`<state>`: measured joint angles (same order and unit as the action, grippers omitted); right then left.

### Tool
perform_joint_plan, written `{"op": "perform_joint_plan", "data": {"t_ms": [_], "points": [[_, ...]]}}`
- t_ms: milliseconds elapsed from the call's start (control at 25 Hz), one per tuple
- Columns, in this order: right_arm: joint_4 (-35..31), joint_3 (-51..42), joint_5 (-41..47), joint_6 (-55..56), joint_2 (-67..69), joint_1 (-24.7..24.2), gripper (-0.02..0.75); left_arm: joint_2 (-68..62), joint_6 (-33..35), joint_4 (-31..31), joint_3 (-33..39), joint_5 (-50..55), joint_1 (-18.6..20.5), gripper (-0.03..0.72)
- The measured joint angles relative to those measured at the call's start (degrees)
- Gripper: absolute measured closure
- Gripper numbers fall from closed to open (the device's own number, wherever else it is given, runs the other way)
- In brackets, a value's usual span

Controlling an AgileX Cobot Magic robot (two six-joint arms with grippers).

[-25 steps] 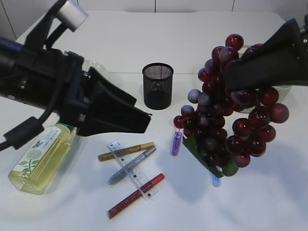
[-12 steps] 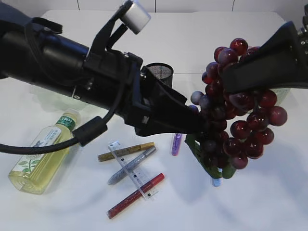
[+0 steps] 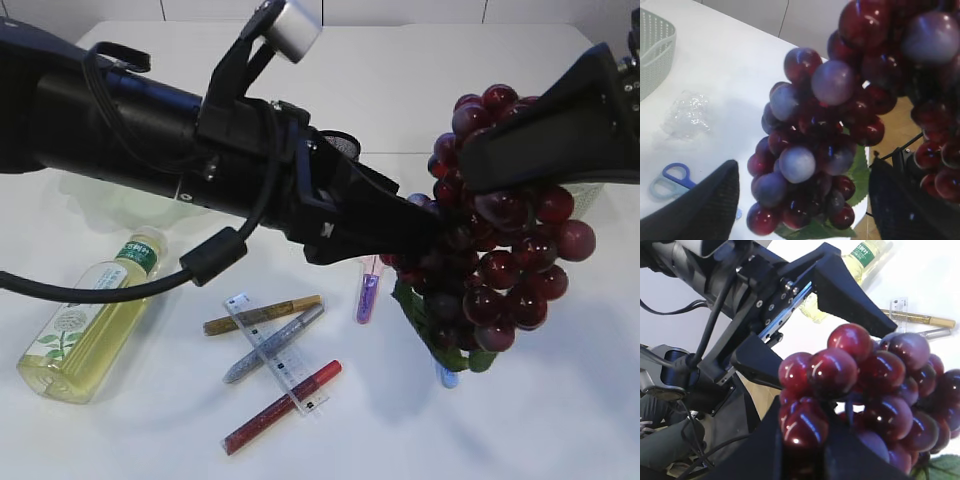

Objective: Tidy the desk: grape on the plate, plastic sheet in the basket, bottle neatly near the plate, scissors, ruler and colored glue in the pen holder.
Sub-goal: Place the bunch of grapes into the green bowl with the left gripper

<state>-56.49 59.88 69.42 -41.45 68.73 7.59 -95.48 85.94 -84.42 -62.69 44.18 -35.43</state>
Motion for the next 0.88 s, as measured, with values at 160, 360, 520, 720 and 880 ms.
{"op": "perform_joint_plan", "data": {"t_ms": [160, 360, 520, 720, 880], "points": [[-0.7, 0.0, 0.0, 0.0, 0.4, 0.0, 0.636, 0.0, 0.4, -1.4, 0.0, 0.0, 0.0, 0.098], [-0.9, 0.0, 0.0, 0.0, 0.6, 0.0, 0.636, 0.0, 0.8, -2.6, 0.0, 0.0, 0.0, 0.099], [-0.9, 0.0, 0.0, 0.0, 0.6, 0.0, 0.636, 0.0, 1.0, -2.7, 0.0, 0.1, -0.3, 0.099], [-1.2, 0.0, 0.0, 0.0, 0.6, 0.0, 0.636, -1.8, 2.0, -4.5, 0.0, 0.2, -1.9, 0.099], [-1.2, 0.0, 0.0, 0.0, 0.6, 0.0, 0.636, -3.9, 2.9, -5.3, -1.7, 0.2, -3.8, 0.099]]}}
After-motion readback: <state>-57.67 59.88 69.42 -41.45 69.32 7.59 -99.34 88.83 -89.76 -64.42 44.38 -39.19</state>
